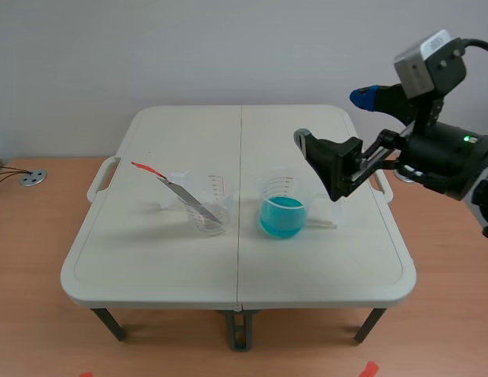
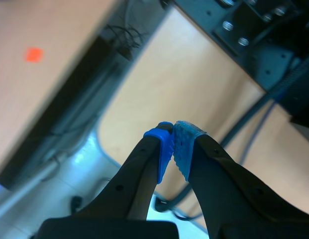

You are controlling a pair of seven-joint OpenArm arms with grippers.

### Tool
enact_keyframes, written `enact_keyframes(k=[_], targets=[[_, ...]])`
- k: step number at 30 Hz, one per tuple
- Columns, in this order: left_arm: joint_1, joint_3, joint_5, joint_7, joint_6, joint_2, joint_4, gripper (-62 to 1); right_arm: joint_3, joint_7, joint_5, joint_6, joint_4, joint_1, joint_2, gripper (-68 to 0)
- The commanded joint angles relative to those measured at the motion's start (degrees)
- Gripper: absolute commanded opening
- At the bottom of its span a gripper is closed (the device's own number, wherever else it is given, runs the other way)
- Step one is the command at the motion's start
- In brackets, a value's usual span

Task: Hold the metal plate by the orange handle, dip it into the blue solution, take it out and point at it, then put the plate back in the beaker on the left.
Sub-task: 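Return to the home posture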

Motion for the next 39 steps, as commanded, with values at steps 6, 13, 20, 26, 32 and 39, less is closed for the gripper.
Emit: enact_keyframes(k=[6, 13, 20, 26, 32, 39], targets=[[2.27, -1.16, -9.14, -8.28, 0.85, 0.9, 4.52, 1.4, 6.51, -2.14, 4.39, -2.6, 9.42, -10.84, 3.32, -1.0], [9.33, -11.8, -11.19, -15.89, 2.91, 7.1, 24.74, 1.4, 13.33, -4.0, 6.47, -4.04, 16.33, -22.73, 3.39, -1.0], [15.58, -17.7, -7.08, -15.8, 2.36, 15.87, 43.12, 1.4, 18.38, -4.15, 8.87, -6.34, 21.42, -33.27, 3.37, -1.0], [14.58, -16.87, 1.66, -13.25, -2.99, 22.49, 49.44, 1.4, 20.85, -4.13, 9.07, -6.36, 23.54, -39.36, 3.06, -1.0], [9.05, -12.59, 4.42, -5.14, -5.16, 23.67, 49.4, 1.4, 21.81, -3.89, 9.07, -6.56, 24.33, -43.25, 3.04, -1.0], [6.1, -10.82, 4.37, 0.72, -5.33, 23.69, 49.33, 1.4, 21.79, -4.42, 9.05, -7.04, 24.33, -43.39, 3.02, -1.0]])
